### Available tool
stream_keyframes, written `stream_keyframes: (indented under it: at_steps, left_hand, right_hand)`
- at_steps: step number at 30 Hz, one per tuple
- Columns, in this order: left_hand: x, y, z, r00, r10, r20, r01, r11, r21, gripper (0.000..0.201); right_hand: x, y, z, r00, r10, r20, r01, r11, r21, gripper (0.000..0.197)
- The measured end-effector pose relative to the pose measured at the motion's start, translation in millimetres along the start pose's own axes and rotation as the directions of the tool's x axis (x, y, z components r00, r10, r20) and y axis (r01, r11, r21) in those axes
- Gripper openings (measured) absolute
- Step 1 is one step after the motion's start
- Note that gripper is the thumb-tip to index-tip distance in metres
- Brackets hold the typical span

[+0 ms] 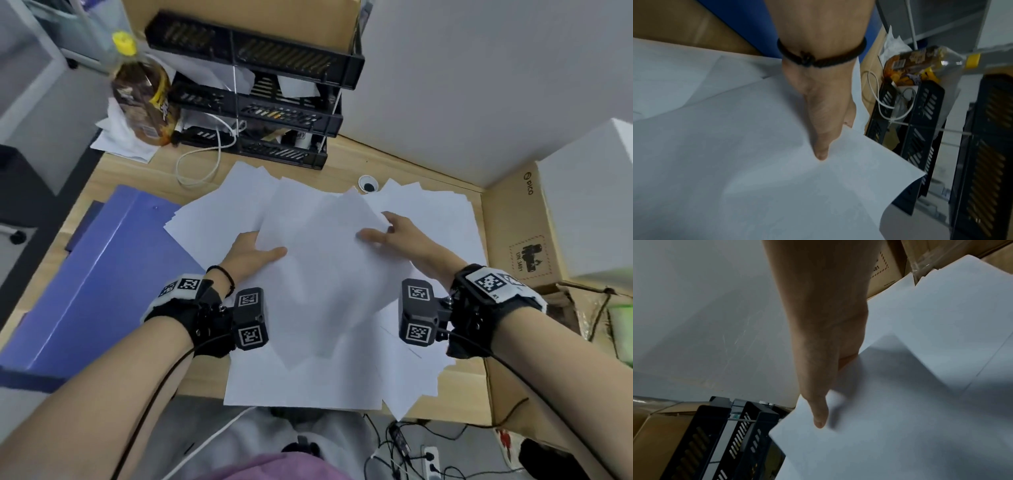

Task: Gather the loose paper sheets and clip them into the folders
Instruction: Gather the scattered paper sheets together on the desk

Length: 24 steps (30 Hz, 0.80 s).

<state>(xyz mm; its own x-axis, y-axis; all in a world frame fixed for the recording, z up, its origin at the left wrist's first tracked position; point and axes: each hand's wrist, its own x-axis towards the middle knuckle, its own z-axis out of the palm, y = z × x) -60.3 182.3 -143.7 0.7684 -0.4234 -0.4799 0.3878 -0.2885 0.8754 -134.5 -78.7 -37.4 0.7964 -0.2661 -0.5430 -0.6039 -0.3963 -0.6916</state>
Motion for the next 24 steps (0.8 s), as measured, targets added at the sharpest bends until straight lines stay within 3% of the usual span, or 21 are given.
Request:
stream_keyframes:
  at_steps: [4, 8, 12, 16, 20, 22, 24]
  left_hand:
    - [1, -9, -14, 0.981, 0.009, -0.193, -0.015, 0.999, -0.03, 0.022]
    - [4, -22, -17, 0.951, -0.081, -0.297, 0.066, 0.996, -0.063, 0.019]
    - [10, -33, -8, 0.951, -0.212, -0.225, 0.223, 0.974, 0.024, 0.027]
    - [12, -31, 3, 0.945, -0.211, -0.251, 0.245, 0.963, 0.114, 0.033]
    - [15, -26, 6, 0.942, -0.22, -0.253, 0.284, 0.924, 0.256, 0.036]
    - [17, -31, 6, 0.942, -0.255, -0.219, 0.315, 0.899, 0.305, 0.033]
    - [20, -36, 8, 0.935, -0.297, -0.191, 0.347, 0.876, 0.334, 0.019]
  right_hand:
    - [3, 17, 2, 0.997, 0.083, 0.003, -0.083, 0.992, 0.098, 0.046]
    - [13, 49, 9, 0.971, 0.24, 0.018, -0.233, 0.919, 0.317, 0.058]
    - [24, 72, 28, 0.947, 0.309, 0.085, -0.32, 0.896, 0.309, 0.065]
    - [40, 88, 40, 0.939, 0.329, 0.102, -0.344, 0.91, 0.232, 0.064]
    - [57, 98, 48, 0.926, 0.345, 0.153, -0.376, 0.877, 0.299, 0.06]
    - [62, 98, 56, 0.921, 0.353, 0.165, -0.389, 0.857, 0.337, 0.058]
    - [68, 98, 65, 0.915, 0.357, 0.186, -0.403, 0.821, 0.405, 0.057]
